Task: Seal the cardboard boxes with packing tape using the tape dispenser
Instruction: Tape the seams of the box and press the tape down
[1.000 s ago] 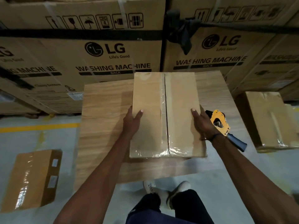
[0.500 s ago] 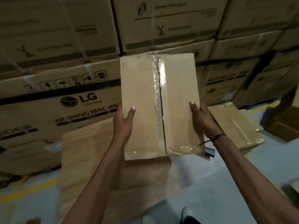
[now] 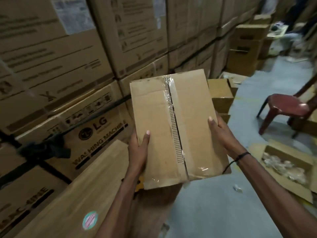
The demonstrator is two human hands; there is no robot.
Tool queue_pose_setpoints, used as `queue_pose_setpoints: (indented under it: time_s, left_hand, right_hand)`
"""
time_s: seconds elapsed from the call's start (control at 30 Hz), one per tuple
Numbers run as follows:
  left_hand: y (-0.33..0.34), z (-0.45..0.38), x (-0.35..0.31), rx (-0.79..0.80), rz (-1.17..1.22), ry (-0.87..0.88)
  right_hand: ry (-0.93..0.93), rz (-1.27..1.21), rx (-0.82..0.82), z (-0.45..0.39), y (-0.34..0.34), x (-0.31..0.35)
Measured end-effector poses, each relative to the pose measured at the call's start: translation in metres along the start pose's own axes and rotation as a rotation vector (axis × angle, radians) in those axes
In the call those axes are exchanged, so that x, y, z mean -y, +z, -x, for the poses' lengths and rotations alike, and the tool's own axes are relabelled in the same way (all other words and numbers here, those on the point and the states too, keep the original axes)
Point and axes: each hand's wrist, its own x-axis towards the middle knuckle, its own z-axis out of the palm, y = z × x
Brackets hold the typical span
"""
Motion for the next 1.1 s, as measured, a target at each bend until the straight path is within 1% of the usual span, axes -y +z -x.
queue_pose_setpoints:
  time_s: [0.1, 0.23, 0.33, 0.43, 0.53, 0.67, 0.8, 0.9, 1.1]
  left_hand:
    - [0.080, -0.006, -0.005, 0.103, 0.030, -0.016]
    - [0.180, -0.012, -0.005, 0.209, 0.029, 0.009]
    - [0.234, -0.011, -0.006, 0.252, 0.047, -0.022]
    - [0.268, -0.016, -0.002, 0.279, 0.050, -0.049]
    - [0.290, -0.033, 0.010, 0.249, 0.037, -0.082]
    - [0.305, -0.061, 0.036, 0.170, 0.020, -0.119]
    - [0.321, -0.096, 0.068, 0.100, 0.018, -0.207]
    - [0.335, -0.137, 0.096, 0.032, 0.034, -0.246]
    - [0.360, -0.228, 0.145, -0.099, 0.040, -0.373]
  right_hand:
    - [0.024, 0.012, -0.092, -0.009, -0.073, -0.025]
    - [0.071, 0.060, -0.223, -0.022, -0.157, -0.058]
    - [0.131, 0.065, -0.249, -0.030, -0.201, -0.080]
    - [0.158, 0.058, -0.236, -0.048, -0.229, -0.093]
    - [0.192, 0.071, -0.204, -0.078, -0.238, -0.105]
    - [0.224, 0.094, -0.138, -0.127, -0.232, -0.130]
    - [0.270, 0.086, -0.032, -0.187, -0.217, -0.155]
    - [0.305, 0.077, 0.048, -0.245, -0.201, -0.175]
    - [0.370, 0.158, 0.194, -0.368, -0.164, -0.215]
